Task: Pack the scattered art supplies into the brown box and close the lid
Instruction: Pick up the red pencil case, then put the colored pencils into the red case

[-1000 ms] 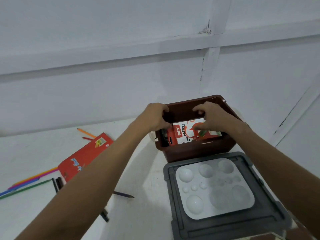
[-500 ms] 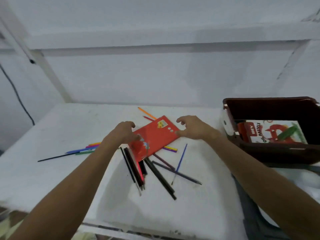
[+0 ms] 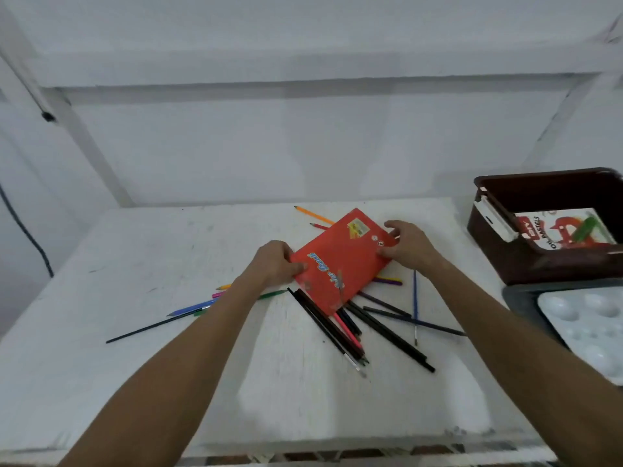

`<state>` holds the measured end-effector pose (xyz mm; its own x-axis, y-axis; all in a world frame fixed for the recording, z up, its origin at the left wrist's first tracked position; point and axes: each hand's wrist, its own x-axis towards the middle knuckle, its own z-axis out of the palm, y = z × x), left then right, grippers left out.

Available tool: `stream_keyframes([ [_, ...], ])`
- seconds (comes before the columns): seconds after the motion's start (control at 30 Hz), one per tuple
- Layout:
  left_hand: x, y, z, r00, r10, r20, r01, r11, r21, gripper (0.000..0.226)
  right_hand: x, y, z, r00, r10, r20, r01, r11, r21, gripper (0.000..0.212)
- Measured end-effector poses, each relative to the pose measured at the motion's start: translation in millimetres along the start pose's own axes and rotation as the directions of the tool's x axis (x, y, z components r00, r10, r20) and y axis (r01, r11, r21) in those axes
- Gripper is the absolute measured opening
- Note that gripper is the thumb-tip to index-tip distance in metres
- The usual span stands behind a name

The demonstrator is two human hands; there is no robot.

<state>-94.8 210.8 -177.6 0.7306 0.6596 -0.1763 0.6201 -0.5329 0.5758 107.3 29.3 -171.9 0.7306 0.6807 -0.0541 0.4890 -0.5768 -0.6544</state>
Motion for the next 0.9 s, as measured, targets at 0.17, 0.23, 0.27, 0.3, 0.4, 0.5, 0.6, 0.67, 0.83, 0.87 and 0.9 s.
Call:
stream_keyframes([
  [0.17, -13.1, 9.4, -34.1, 0.992, 0.088, -0.093, -0.113, 0.942, -0.316, 0.015, -22.0, -11.1, -25.4, 0.983, -0.044, -0.178, 0.077, 0.98, 0.184, 0.043],
  [0.23, -30.9, 16.2, -51.3, 0.987, 0.115, -0.113, -0.155, 0.87, -0.469, 0.012, -36.2, -26.2, -37.7, 0.972, -0.125, -0.198, 0.173, 0.953, 0.249, 0.032],
  [0.27, -42.3, 16.7, -59.7, 0.983, 0.126, -0.137, -0.179, 0.837, -0.517, 0.012, -43.9, -34.0, -41.7, 0.964, -0.166, -0.208, 0.22, 0.937, 0.272, 0.033],
  [0.3, -54.9, 14.2, -67.2, 0.977, 0.132, -0.165, -0.202, 0.813, -0.546, 0.013, -52.1, -40.7, -43.3, 0.956, -0.202, -0.214, 0.259, 0.923, 0.286, 0.032],
  [0.4, -97.4, -5.0, -80.2, 0.963, 0.135, -0.231, -0.243, 0.803, -0.544, 0.012, -78.3, -52.6, -31.8, 0.945, -0.274, -0.18, 0.32, 0.89, 0.326, 0.027],
  [0.5, -135.5, -37.4, -75.5, 0.941, 0.146, -0.306, -0.293, 0.804, -0.518, 0.014, -103.8, -58.2, -2.5, 0.922, -0.352, -0.164, 0.388, 0.844, 0.37, 0.03],
  [0.6, -169.4, -75.2, -57.5, 0.875, 0.229, -0.426, -0.412, 0.815, -0.408, 0.016, -124.5, -48.1, 34.6, 0.864, -0.482, -0.143, 0.503, 0.824, 0.261, 0.031],
  [0.67, -189.8, -101.1, -42.9, 0.808, 0.331, -0.487, -0.491, 0.835, -0.247, 0.009, -134.7, -37.4, 58.0, 0.854, -0.513, -0.089, 0.519, 0.828, 0.213, 0.033],
  [0.83, -221.7, -143.8, -14.2, 0.741, 0.456, -0.493, -0.563, 0.822, -0.086, 0.021, -148.2, -26.5, 91.7, 0.791, -0.61, 0.042, 0.61, 0.792, 0.018, 0.023],
  [0.87, -224.4, -149.5, -10.8, 0.74, 0.457, -0.493, -0.562, 0.823, -0.081, 0.023, -149.6, -26.1, 94.3, 0.797, -0.598, 0.08, 0.602, 0.799, -0.021, 0.023],
  [0.9, -226.0, -155.6, -7.7, 0.745, 0.447, -0.494, -0.552, 0.83, -0.082, 0.023, -151.2, -26.4, 95.6, 0.808, -0.579, 0.111, 0.586, 0.809, -0.047, 0.024],
])
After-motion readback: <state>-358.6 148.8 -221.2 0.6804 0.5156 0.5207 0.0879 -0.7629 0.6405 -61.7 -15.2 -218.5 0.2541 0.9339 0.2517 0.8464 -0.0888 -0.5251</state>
